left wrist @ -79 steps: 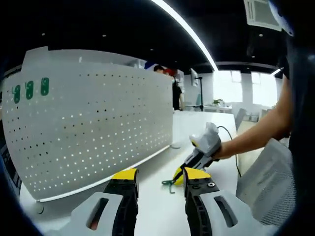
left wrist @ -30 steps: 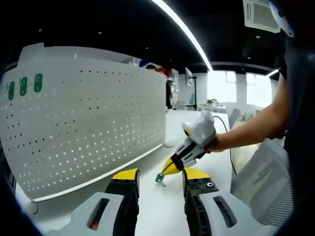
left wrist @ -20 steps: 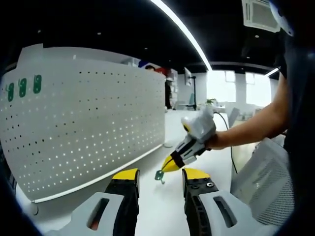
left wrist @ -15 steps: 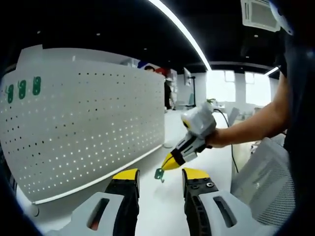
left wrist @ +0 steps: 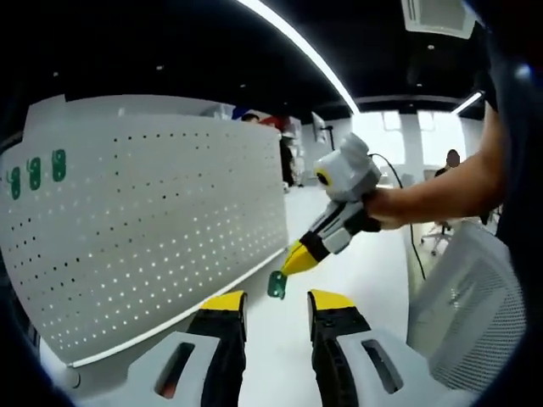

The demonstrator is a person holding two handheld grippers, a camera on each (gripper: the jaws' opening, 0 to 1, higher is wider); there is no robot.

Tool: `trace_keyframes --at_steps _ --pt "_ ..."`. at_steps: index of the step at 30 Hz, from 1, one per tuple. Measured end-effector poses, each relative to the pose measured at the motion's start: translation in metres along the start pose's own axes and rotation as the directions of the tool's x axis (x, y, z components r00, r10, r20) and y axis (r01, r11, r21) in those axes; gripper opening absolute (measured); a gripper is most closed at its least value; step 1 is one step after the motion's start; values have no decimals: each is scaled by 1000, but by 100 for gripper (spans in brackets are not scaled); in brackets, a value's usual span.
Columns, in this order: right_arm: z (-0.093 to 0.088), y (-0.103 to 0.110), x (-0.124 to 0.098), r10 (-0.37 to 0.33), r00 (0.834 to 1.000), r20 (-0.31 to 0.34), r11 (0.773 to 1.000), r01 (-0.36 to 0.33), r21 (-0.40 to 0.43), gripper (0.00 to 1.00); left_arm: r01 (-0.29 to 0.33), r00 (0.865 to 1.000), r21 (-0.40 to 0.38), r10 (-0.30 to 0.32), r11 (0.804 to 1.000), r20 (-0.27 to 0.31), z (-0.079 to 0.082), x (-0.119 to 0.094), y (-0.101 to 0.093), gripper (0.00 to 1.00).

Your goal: Insert the hook assembly into the mounting plate slot until the hook locks in place.

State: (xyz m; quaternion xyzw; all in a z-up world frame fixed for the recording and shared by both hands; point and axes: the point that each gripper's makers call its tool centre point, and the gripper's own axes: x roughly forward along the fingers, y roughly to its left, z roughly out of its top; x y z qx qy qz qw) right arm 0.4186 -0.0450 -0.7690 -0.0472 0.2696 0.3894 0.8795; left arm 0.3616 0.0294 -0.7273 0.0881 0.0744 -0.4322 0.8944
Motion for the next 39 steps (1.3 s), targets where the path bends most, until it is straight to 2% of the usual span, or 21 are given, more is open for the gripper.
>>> trace_keyframes --at_steps 6,14,19,24,28,39 --pt "11 11 -7 8 1000 8 1000 -8 9 0 9 1000 51 -9 999 -4 5 7 -10 30" --pt "26 27 -12 28 999 37 999 -29 44 0 -31 999 117 32 993 -8 11 14 -5 31" --pt "28 31 -12 33 999 34 999 -34 39 0 -30 999 135 31 990 -10 11 24 -5 29" --pt "29 32 -14 39 999 28 998 -40 48 0 -48 999 208 52 977 -12 11 37 -2 27" --pt "32 30 -18 37 999 35 997 -39 59 0 -36 999 241 43 970 -23 6 46 -5 24" --pt "31 31 -25 43 998 42 994 -47 96 0 -26 999 244 31 970 -15 4 56 -4 17"
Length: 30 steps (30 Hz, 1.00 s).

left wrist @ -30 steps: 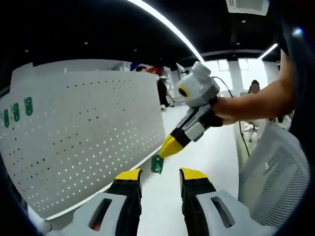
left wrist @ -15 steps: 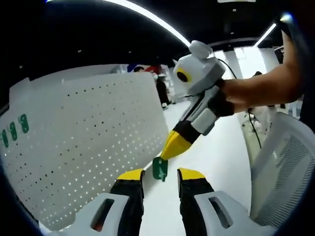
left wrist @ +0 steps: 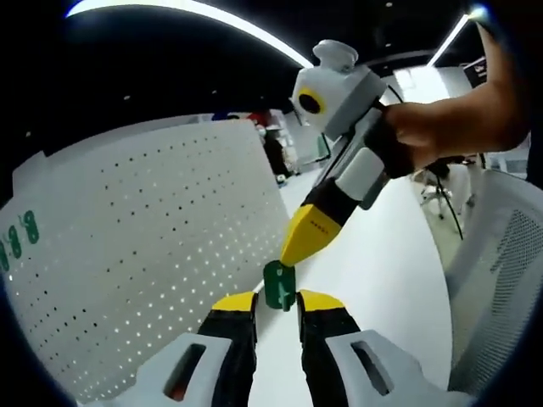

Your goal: Insert the hook assembly into the mounting plate slot until the hook locks in place.

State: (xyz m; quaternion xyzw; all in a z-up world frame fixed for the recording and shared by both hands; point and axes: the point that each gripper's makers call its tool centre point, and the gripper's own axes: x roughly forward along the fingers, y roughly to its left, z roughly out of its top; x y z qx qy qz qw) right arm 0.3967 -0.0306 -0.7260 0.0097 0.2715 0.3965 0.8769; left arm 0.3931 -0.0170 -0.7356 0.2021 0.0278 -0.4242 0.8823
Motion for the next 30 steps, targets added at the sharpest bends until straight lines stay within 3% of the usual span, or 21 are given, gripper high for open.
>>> trace_keyframes --at_steps 14,23,30 --pt "1 7 1 5 1000 -11 1000 -5 1 0 12 1000 54 -13 998 18 3 0 -5 5" --pt "1 8 1 0 1000 -16 1000 0 2 0 19 1000 24 -19 1000 21 3 -1 -6 3" --pt "3 10 2 2 1000 -3 999 -2 -38 1 20 1000 -57 -18 998 25 2 -2 -2 3"
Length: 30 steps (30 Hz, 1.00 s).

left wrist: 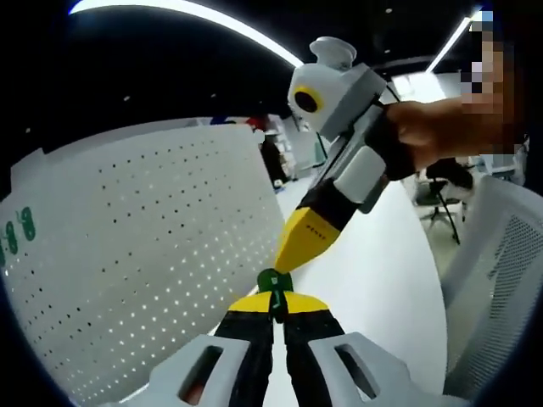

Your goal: Insert the hook assembly into the mounting plate slot until the hook locks in place.

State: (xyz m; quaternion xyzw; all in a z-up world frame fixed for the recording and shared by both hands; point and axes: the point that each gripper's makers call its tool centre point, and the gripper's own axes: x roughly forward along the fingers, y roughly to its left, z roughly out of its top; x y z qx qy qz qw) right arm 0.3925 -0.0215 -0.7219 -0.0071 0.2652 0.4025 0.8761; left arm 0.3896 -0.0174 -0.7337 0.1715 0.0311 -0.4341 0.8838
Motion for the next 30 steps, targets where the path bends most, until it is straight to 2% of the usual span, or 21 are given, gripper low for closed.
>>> trace_keyframes --at_steps 5,13,23,30 --pt "3 1 1 4 1000 16 999 -4 -40 2 -7 1000 -31 7 1000 -1 -1 -1 3 3" --pt "9 1 -2 4 999 47 996 0 -86 10 -37 999 -83 37 996 -5 -3 -4 13 3" --pt "13 2 -7 1 995 104 985 17 -173 28 -75 997 -104 74 992 -7 -4 -11 24 3" --pt "14 1 -12 -10 992 129 979 36 -201 43 -121 993 -117 120 986 -14 0 -18 38 3"
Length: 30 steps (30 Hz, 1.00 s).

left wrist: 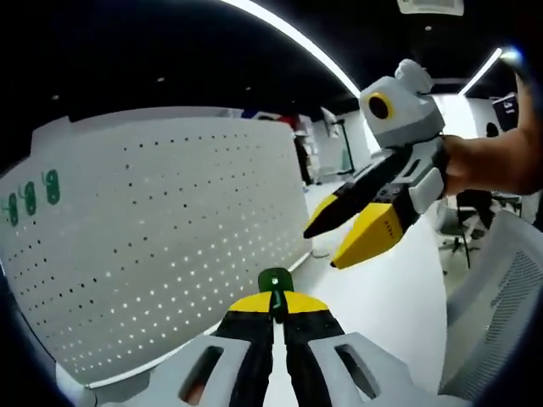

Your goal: Insert the hook assembly into the mounting plate slot until the hook locks in place.

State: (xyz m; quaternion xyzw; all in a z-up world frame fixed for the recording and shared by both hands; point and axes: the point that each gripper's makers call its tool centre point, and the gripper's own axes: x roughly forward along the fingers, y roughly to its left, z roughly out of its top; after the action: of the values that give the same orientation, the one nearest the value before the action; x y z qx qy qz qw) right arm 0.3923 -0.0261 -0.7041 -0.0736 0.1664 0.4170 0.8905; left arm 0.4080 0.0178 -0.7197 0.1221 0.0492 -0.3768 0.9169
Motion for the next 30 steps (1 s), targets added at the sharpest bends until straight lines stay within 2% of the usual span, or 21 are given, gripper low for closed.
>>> trace_keyframes --at_steps 5,18,30 --pt "0 -4 -4 -31 999 32 999 30 24 59 -57 998 -14 57 998 14 8 -9 18 3" --pt "8 -9 -15 -69 995 77 998 69 6 70 -196 979 -55 199 979 47 39 -26 72 3" --pt "14 -10 -22 -109 985 130 994 107 24 87 -279 955 -100 286 955 73 59 -37 108 3"
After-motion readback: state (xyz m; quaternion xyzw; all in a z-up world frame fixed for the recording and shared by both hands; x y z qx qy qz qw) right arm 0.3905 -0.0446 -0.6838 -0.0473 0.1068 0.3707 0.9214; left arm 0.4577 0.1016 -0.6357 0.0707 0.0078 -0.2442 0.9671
